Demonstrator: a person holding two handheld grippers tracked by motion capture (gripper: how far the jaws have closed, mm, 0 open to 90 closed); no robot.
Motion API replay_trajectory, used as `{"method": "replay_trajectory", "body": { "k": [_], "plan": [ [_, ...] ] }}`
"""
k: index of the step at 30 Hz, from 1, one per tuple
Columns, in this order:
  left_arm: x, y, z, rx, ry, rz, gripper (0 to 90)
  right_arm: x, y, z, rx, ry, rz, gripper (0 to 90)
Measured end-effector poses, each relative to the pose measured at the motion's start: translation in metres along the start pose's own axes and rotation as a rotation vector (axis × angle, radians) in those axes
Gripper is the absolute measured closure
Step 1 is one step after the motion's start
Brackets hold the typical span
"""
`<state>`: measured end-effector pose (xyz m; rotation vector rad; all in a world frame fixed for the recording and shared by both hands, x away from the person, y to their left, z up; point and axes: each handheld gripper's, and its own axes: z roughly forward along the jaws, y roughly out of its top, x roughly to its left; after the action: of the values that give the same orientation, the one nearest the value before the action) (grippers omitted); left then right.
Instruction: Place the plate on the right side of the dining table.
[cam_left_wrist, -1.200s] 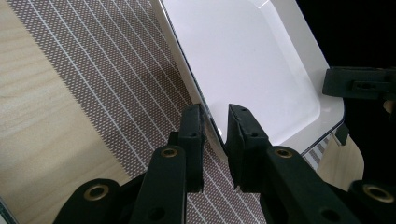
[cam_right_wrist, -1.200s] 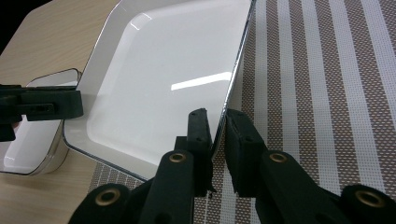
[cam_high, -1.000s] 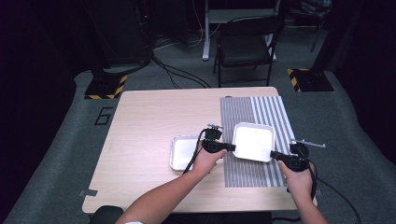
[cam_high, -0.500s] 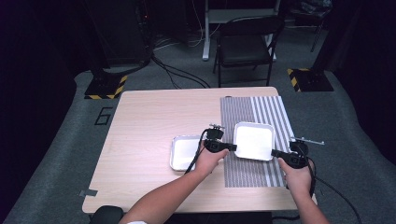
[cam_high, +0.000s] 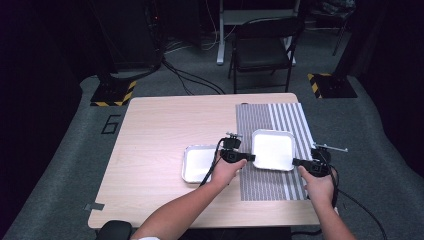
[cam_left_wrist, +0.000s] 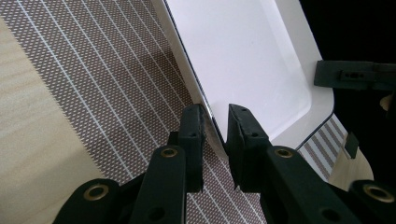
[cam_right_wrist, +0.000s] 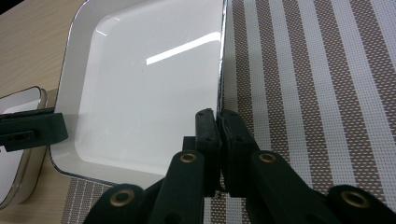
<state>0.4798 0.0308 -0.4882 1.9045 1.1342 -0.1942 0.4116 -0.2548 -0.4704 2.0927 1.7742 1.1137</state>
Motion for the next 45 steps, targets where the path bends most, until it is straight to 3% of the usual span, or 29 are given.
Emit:
{"method": "replay_trajectory", "body": {
  "k": [45],
  "plan": [
    [0.003, 0.002, 0.027, 0.019, 0.029, -0.017, 74.5, -0.024, 0.011, 0.021, 0.033, -0.001, -0.006, 87.5]
  ]
}}
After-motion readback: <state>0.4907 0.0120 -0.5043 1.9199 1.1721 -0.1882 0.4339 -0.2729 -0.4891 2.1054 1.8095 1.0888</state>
